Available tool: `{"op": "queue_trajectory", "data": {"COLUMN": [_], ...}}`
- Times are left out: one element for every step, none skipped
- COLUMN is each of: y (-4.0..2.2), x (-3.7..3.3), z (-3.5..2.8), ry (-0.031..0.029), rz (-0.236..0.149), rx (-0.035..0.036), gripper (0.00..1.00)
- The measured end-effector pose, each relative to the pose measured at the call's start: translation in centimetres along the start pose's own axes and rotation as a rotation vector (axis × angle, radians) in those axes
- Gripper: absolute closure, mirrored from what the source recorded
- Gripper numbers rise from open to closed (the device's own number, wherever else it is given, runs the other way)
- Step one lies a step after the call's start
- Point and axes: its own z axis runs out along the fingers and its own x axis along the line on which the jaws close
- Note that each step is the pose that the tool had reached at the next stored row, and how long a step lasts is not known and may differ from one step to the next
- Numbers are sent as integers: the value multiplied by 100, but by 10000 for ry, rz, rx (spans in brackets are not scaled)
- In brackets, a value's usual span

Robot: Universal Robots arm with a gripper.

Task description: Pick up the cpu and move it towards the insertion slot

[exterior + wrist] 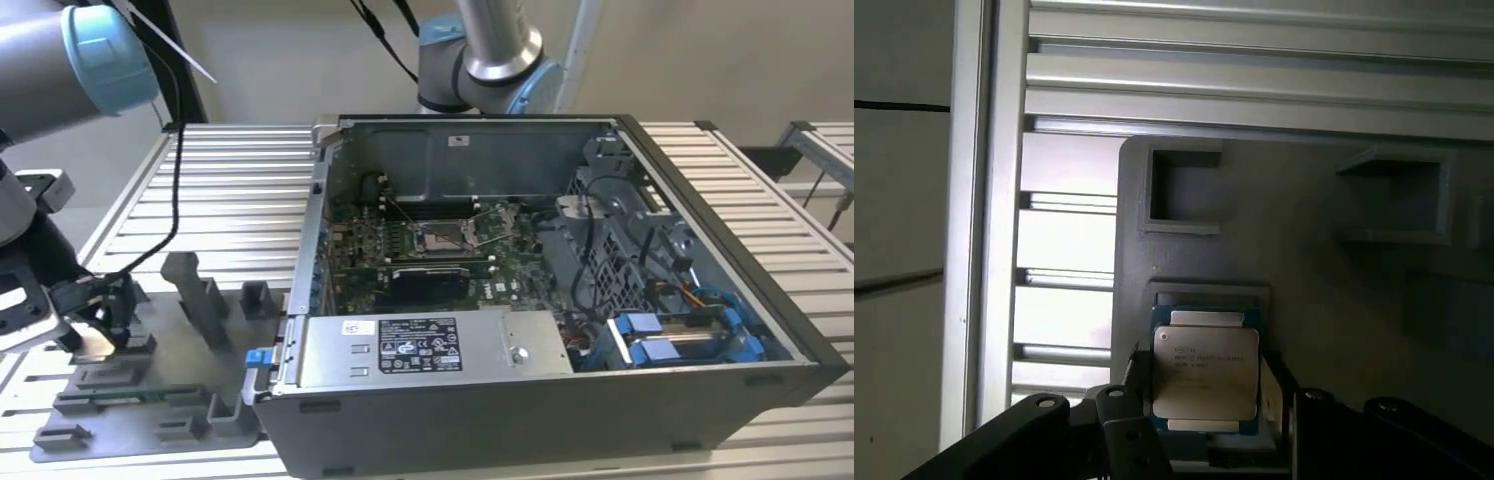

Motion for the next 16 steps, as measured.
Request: {"op": "queue_trajectory", "data": {"y": [1,3,5,7,8,10,12,14,15,17,19,21,22,24,26,28], "x": [-1,-1,-1,-2,-2,-2,-3,-3,-3,-4,-4,-4,-5,-5,-5,-6], "z": [-45,-89,-134,-179,-224,-273,-317,-363,-408,-452,-497,-542,-587,-632,-681,-726], "ry": [0,1,3,4,5,7,5,7,9,8,8,13,19,26,33,38], "rz": [3,4,4,5,5,6,7,8,8,7,7,8,7,8,8,9], "rx": [-1,-1,-1,-1,-1,0,-2,-2,-1,-2,-2,-2,-2,-2,-2,-2], "gripper": [100,100,100,100,100,100,100,100,100,100,100,100,100,100,100,100]}}
